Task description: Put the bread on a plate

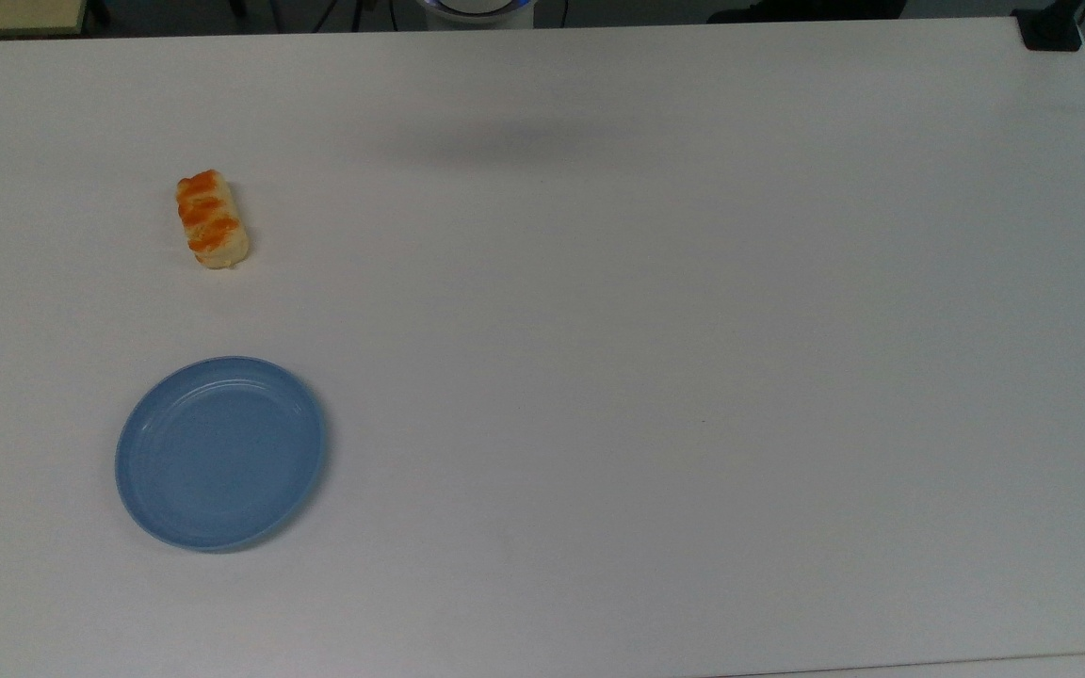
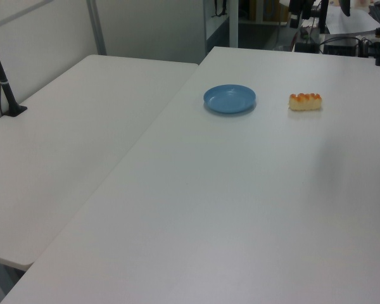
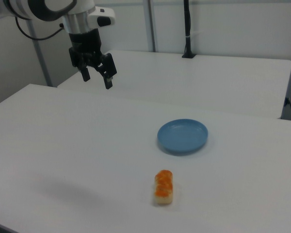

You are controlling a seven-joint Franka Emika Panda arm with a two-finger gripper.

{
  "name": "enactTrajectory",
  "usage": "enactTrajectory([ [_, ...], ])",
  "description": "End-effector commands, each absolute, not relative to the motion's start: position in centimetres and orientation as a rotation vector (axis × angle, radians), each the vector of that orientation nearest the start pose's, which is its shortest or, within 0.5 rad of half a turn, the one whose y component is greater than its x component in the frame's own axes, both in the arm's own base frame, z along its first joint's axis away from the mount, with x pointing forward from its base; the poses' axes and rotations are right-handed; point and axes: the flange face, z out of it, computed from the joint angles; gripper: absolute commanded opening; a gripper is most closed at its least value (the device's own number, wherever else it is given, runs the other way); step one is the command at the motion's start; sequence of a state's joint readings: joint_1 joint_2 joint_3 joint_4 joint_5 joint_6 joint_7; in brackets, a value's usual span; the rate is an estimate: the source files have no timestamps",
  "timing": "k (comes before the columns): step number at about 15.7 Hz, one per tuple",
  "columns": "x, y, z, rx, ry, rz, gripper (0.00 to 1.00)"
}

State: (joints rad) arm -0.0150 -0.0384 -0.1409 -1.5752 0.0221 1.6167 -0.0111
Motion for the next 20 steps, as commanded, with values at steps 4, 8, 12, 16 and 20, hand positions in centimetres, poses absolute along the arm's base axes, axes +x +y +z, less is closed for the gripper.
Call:
enactTrajectory([
  [4, 50.3, -11.3, 61.5, -3.139, -0.048, -0.004, 1.0],
  [8, 49.6, -14.9, 57.8, -3.156, -0.112, -0.005, 1.0],
  [12, 49.1, -18.4, 52.4, -3.187, -0.05, -0.121, 1.0],
  [16, 47.9, -20.5, 47.0, -3.236, -0.126, -0.147, 0.99],
  [20, 48.5, -22.7, 42.9, -3.257, -0.197, -0.157, 0.99],
])
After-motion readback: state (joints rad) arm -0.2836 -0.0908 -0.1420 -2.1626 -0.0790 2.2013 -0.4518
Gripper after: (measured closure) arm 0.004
